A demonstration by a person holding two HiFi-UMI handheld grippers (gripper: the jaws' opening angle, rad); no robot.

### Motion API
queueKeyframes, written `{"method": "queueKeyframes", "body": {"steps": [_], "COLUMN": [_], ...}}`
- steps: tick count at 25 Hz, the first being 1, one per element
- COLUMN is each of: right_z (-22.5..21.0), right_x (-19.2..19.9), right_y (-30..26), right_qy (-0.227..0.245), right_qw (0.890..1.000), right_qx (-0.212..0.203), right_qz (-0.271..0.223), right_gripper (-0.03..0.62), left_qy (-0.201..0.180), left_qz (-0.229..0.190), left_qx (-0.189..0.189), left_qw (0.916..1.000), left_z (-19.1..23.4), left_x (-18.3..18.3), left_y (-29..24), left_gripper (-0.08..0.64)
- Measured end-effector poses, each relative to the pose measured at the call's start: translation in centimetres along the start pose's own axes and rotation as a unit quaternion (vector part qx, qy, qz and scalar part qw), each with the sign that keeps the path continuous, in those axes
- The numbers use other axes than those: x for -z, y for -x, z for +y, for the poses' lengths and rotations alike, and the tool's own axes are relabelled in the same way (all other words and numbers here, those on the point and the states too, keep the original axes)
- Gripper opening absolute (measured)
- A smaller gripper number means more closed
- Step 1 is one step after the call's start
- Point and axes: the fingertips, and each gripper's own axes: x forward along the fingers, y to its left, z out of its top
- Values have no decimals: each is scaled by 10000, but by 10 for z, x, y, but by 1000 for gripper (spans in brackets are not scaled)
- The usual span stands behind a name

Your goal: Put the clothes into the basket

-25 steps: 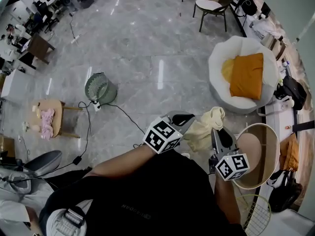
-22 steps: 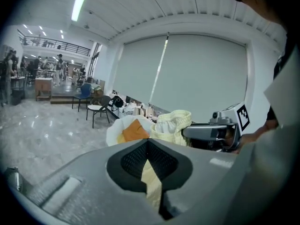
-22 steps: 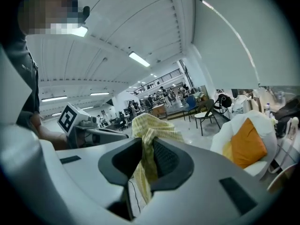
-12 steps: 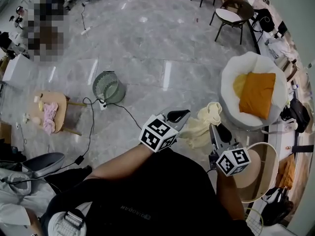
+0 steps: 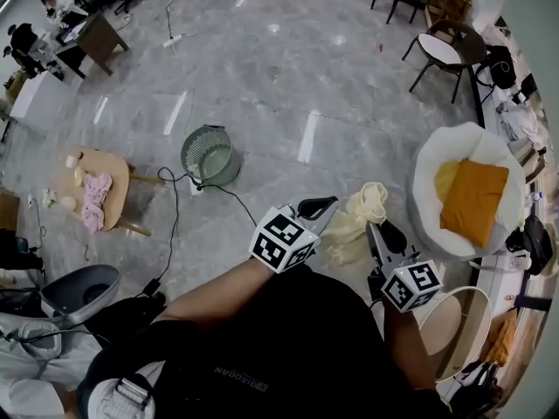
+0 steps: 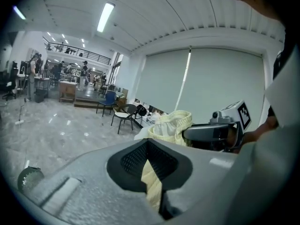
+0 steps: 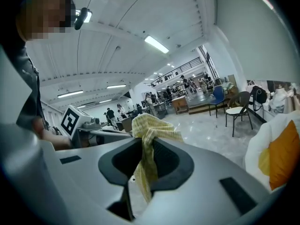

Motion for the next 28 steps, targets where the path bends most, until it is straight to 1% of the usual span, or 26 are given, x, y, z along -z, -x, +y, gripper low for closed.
{"method": "queueKeyframes", "body": {"steps": [4,7,9,12,16,20,24,28], "right_z": [22,45,60,84,110,132,153,162], "right_x": [-2,-2,-2,2,3,3,2,-5], "right_y": [-57,-98,-122,-154,-194,-228,-262,-300], "right_qy": [28,70,62,77,252,384,554,676], "right_qw": [9994,9981,9969,9937,9863,9783,9673,9534], "right_qx": [-301,-570,-739,-1039,-1491,-1862,-2292,-2725], "right_qz": [176,215,260,419,653,822,935,1103], "right_gripper": [77,77,77,77,77,77,77,77], "left_qy": [188,340,460,690,947,1170,1338,1464], "left_qz": [-73,-101,-157,-280,-472,-590,-681,-789], "left_qx": [-322,-580,-801,-1195,-1722,-2125,-2590,-2993], "left_qw": [9993,9977,9956,9900,9794,9683,9541,9396], "left_z": [55,93,115,143,173,197,222,250], "left_x": [5,14,19,28,38,46,54,44], "left_y": [32,63,85,120,153,178,199,210], "left_gripper": [0,0,0,0,0,0,0,0]}}
